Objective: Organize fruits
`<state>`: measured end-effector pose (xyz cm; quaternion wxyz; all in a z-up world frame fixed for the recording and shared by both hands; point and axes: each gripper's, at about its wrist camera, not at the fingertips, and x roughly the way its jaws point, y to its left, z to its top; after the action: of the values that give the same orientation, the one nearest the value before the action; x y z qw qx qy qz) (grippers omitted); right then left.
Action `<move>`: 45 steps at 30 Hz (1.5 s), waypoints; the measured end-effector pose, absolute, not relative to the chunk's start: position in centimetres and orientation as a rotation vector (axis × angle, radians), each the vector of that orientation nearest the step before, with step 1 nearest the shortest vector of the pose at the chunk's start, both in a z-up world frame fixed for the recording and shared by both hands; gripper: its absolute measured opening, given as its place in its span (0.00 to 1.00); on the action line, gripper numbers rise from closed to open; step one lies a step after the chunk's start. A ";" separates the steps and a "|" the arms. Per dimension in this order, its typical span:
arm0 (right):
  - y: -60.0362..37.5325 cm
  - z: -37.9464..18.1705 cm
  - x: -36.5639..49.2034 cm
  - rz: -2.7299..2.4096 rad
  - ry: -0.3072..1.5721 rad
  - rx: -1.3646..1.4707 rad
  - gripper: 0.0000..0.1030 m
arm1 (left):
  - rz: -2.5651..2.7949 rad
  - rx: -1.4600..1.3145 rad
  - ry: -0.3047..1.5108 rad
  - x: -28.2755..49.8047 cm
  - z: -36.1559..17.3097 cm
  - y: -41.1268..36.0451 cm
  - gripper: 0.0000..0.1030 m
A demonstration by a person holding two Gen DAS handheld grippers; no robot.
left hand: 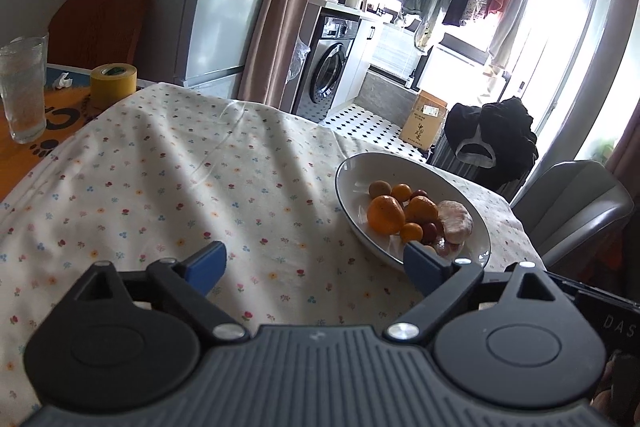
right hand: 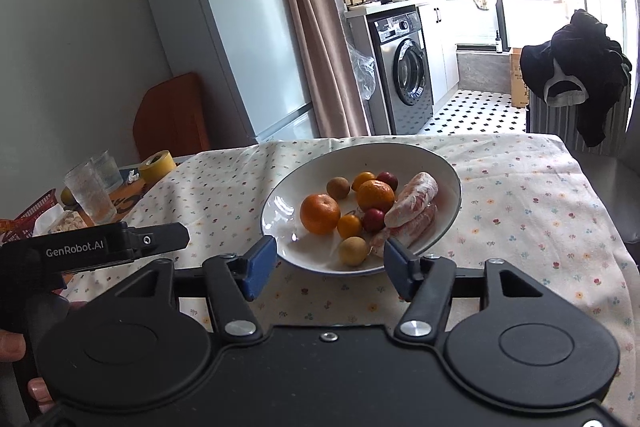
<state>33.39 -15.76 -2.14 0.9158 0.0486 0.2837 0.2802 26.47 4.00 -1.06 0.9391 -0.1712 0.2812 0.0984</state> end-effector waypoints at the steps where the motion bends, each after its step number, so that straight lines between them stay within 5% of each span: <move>1: -16.0 -2.1 33.1 0.574 0.583 0.107 0.61 | 0.200 -0.347 0.574 26.2 -1.0 3.9 0.92; 21: -19.4 -0.3 26.2 0.521 0.504 0.136 0.98 | 0.142 -0.275 0.557 19.8 0.8 1.5 0.96; 45: -22.2 2.1 19.9 0.562 0.517 0.148 1.00 | 0.170 -0.291 0.534 11.5 2.6 0.4 1.00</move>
<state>19.92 -22.18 2.06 0.9253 0.0723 0.2519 0.2740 11.47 0.43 2.61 0.9506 -0.1432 0.2624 0.0835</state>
